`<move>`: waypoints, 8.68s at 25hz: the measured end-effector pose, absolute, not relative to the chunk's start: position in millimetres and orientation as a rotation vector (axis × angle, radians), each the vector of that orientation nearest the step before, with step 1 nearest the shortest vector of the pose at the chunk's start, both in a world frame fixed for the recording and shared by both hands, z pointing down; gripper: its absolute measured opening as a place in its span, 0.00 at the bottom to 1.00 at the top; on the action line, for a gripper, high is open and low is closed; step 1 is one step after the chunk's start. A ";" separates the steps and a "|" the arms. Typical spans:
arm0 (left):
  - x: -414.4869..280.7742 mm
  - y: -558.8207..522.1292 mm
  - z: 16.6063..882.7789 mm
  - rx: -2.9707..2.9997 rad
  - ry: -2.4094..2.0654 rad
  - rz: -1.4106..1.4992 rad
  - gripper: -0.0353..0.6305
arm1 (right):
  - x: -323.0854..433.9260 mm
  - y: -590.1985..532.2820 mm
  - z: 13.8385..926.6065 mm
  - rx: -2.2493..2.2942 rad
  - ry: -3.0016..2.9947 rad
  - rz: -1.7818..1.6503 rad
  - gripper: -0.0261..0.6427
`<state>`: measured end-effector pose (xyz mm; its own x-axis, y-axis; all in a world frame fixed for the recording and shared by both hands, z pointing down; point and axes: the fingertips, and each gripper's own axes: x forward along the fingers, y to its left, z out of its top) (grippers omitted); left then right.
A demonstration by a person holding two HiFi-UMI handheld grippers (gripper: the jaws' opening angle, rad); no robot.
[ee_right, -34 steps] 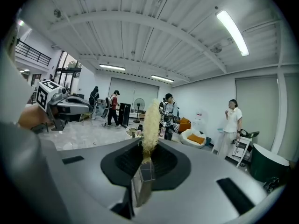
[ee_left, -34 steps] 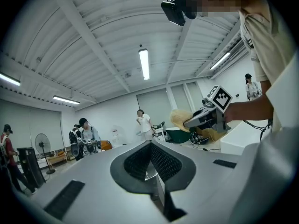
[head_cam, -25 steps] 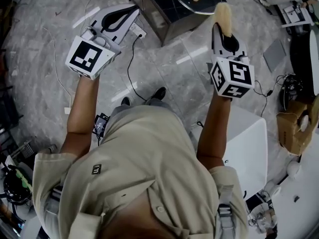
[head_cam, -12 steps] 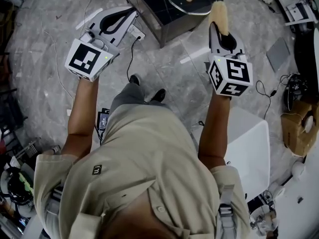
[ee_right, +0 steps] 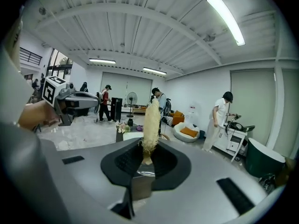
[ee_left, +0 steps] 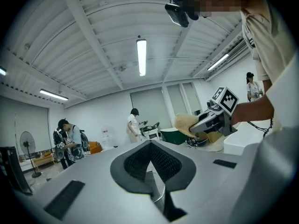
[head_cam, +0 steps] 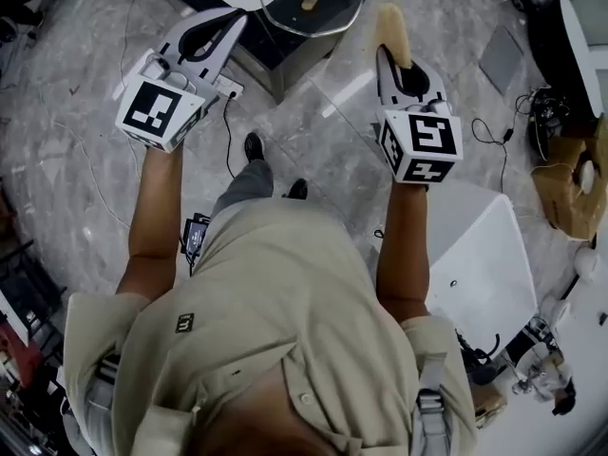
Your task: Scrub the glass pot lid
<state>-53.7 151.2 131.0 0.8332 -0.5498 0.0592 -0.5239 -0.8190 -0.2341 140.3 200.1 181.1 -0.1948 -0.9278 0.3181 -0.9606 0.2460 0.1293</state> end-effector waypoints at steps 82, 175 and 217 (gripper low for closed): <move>-24.3 -221.2 498.2 -3.202 1.177 -0.847 0.08 | 177.2 -254.6 520.7 1.256 -1.863 0.387 0.11; -19.9 -220.8 540.9 -3.243 1.232 -0.895 0.08 | 154.0 -183.1 572.3 0.807 -1.871 0.551 0.12; -19.6 -220.6 537.8 -3.236 1.264 -0.878 0.08 | 12.6 -96.0 555.5 0.325 -2.039 0.382 0.11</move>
<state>-19.6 -220.6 537.8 0.6488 -0.5017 0.5721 -0.7113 -0.6670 0.2218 12.6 -96.0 555.5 -0.4690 -0.0691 0.8805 -0.3833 0.9141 -0.1324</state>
